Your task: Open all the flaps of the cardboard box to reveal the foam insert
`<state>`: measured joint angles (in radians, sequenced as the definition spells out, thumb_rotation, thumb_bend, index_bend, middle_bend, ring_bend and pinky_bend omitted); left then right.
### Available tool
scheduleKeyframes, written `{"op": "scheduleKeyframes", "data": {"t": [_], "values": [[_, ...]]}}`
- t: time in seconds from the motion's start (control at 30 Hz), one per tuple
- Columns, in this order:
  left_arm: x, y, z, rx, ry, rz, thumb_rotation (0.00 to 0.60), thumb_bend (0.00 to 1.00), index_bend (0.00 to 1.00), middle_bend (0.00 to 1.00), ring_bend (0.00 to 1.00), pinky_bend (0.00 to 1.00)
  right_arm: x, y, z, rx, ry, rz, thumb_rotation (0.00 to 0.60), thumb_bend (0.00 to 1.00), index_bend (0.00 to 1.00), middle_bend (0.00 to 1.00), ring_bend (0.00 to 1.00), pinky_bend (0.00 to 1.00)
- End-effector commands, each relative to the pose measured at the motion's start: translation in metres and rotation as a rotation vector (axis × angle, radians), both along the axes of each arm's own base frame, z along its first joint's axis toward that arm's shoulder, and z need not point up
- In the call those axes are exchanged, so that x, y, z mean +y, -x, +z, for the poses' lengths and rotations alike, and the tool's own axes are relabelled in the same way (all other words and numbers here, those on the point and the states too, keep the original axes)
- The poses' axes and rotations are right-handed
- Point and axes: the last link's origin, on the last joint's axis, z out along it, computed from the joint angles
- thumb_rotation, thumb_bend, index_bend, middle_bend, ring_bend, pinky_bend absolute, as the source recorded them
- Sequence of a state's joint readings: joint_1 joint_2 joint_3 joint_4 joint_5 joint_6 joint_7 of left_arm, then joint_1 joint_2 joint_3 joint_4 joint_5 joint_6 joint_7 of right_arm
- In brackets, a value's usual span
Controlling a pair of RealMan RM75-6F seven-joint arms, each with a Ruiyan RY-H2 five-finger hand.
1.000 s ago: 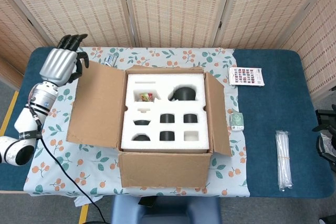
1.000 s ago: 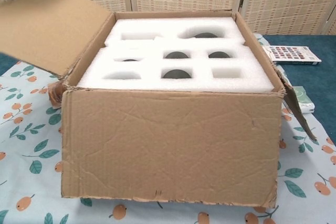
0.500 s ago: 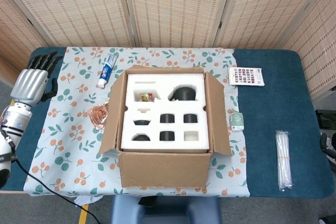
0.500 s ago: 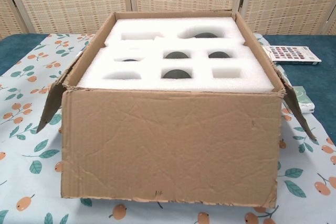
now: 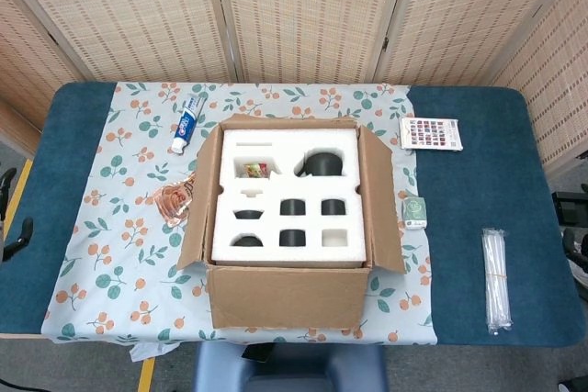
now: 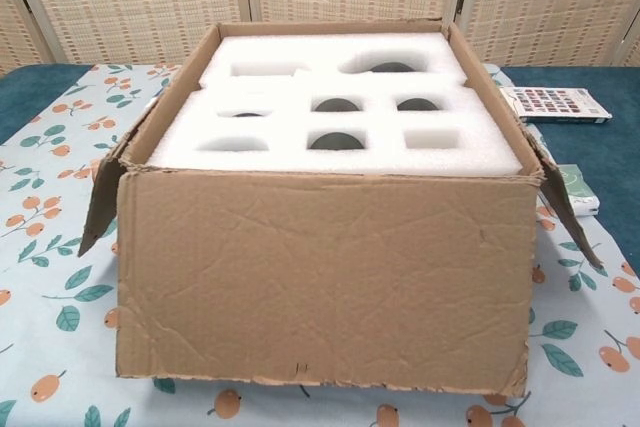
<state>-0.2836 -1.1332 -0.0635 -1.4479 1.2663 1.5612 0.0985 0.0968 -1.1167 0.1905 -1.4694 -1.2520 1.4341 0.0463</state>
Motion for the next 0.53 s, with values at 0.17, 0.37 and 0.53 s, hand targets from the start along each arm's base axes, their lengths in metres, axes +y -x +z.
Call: {"op": "scheduleKeyframes", "data": {"t": [0.17, 0.37, 0.53], "values": [[-0.02, 0.019, -0.024, -0.082, 0.133, -0.004, 0.6, 0.47, 0.08, 0.0, 0.0, 0.0, 0.004, -0.013, -0.012, -0.013, -0.048, 0.028, 0.597, 0.51, 0.11, 0.0, 0.0, 0.0], [-0.018, 0.016, -0.03, -0.109, 0.215, -0.032, 0.6, 0.47, 0.11, 0.01, 0.0, 0.0, 0.009, -0.017, -0.014, -0.025, -0.075, 0.045, 0.597, 0.52, 0.11, 0.0, 0.0, 0.0], [-0.016, 0.019, -0.034, -0.108, 0.243, -0.016, 0.6, 0.47, 0.11, 0.01, 0.0, 0.0, 0.005, -0.017, -0.014, -0.037, -0.092, 0.052, 0.599, 0.51, 0.11, 0.0, 0.0, 0.0]]}}
